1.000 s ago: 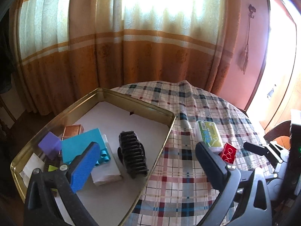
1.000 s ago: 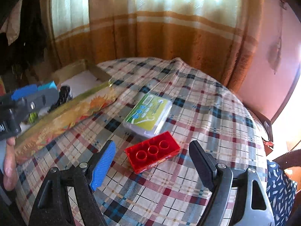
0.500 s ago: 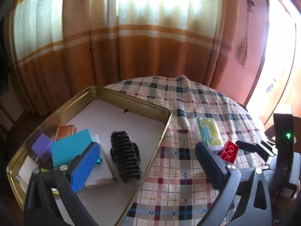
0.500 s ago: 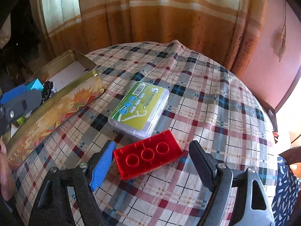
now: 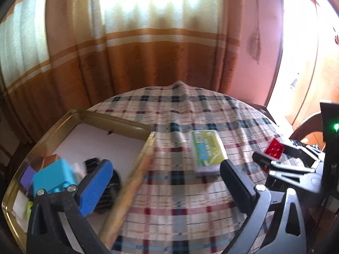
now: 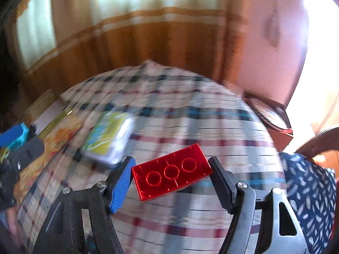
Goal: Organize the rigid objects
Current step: 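Grasp the green floss box with the left tool while the right tool holds the red block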
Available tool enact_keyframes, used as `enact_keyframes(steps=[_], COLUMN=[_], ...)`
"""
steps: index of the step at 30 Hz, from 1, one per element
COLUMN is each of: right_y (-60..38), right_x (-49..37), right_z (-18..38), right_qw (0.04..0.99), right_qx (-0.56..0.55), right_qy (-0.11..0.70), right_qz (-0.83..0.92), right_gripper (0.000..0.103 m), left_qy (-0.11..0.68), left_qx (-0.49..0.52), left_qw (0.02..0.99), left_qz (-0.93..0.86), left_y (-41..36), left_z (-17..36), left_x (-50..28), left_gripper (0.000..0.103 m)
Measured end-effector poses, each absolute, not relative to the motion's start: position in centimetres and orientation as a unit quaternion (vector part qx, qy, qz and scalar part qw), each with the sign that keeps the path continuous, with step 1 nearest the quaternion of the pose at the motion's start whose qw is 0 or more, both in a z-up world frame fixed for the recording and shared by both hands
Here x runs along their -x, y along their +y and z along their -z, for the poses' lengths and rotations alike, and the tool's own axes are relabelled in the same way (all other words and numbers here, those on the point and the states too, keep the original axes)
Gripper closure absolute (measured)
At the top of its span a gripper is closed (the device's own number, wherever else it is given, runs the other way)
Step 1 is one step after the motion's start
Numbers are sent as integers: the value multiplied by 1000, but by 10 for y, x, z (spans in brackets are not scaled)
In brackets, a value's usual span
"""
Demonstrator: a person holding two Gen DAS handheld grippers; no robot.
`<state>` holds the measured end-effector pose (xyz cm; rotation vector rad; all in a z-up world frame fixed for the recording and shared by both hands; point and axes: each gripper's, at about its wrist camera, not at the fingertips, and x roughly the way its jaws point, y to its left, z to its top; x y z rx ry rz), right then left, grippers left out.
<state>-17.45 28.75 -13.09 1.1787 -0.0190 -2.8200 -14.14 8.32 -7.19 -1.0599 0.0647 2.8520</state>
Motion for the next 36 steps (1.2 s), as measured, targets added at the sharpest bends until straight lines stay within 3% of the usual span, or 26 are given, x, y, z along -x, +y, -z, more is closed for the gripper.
enact_keyframes(steps=[14, 25, 27, 28, 36], right_y=[324, 320, 319, 319, 320], right_x=[179, 180, 180, 180, 178], right_z=[132, 135, 135, 135, 134], right_qw=[-5, -3, -2, -3, -1], right_qx=[-377, -382, -384, -383, -378], right_qy=[-59, -50, -47, -46, -50], right_qz=[924, 923, 922, 922, 925], right_gripper=[31, 31, 31, 31, 31], left_qy=[45, 44, 41, 39, 33], left_qx=[382, 427, 433, 435, 433], left_qw=[121, 113, 118, 120, 123], left_qz=[-915, -896, -893, -891, -892], left_y=[138, 144, 144, 143, 139], left_z=[92, 124, 128, 130, 130], left_x=[189, 221, 222, 222, 213], left_gripper=[3, 27, 46, 49, 49])
